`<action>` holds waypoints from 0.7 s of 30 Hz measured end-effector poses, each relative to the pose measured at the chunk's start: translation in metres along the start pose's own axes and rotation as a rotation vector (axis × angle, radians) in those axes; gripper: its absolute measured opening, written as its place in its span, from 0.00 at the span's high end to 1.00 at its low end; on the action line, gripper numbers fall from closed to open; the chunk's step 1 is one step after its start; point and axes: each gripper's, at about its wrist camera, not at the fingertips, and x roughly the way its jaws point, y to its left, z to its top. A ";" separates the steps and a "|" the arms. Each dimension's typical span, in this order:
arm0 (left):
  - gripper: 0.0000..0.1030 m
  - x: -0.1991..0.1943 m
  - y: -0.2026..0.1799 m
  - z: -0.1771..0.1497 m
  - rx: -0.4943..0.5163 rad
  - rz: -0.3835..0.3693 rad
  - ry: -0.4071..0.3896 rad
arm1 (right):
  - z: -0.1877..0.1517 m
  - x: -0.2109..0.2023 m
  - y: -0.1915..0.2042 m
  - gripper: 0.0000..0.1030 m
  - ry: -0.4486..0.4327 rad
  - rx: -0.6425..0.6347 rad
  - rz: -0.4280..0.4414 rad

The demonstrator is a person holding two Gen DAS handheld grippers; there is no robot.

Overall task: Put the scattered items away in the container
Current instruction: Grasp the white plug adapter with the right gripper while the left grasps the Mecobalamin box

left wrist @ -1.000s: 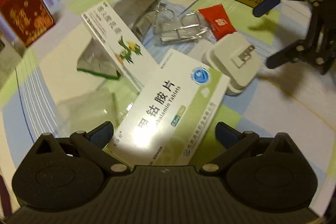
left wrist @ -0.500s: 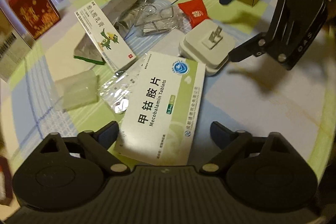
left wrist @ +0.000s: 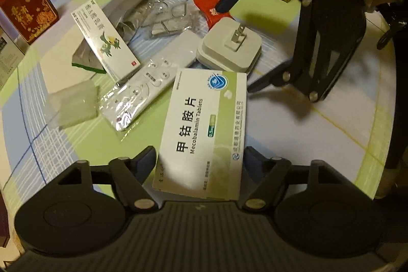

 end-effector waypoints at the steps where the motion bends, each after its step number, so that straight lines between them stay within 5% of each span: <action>1: 0.28 0.000 -0.001 0.000 -0.003 0.007 -0.006 | 0.000 0.002 0.001 0.00 0.007 -0.024 0.006; 4: 0.28 0.001 0.000 -0.002 -0.007 0.012 -0.001 | -0.002 0.006 0.000 0.00 0.022 -0.040 0.025; 5: 0.28 0.002 0.000 -0.003 -0.010 0.012 0.002 | -0.003 0.006 -0.002 0.03 0.028 -0.023 0.022; 6: 0.28 0.002 0.001 -0.004 -0.012 0.013 0.005 | -0.004 0.006 -0.005 0.18 0.041 0.006 0.025; 7: 0.28 0.001 0.001 -0.005 -0.017 0.013 0.006 | -0.005 0.005 -0.008 0.20 0.049 0.047 0.037; 14: 0.28 -0.003 -0.002 -0.006 -0.032 0.017 -0.015 | -0.032 -0.013 -0.010 0.20 0.092 0.291 0.106; 21: 0.27 -0.003 -0.007 -0.004 -0.028 0.033 -0.014 | -0.047 -0.021 0.004 0.11 0.091 0.414 0.009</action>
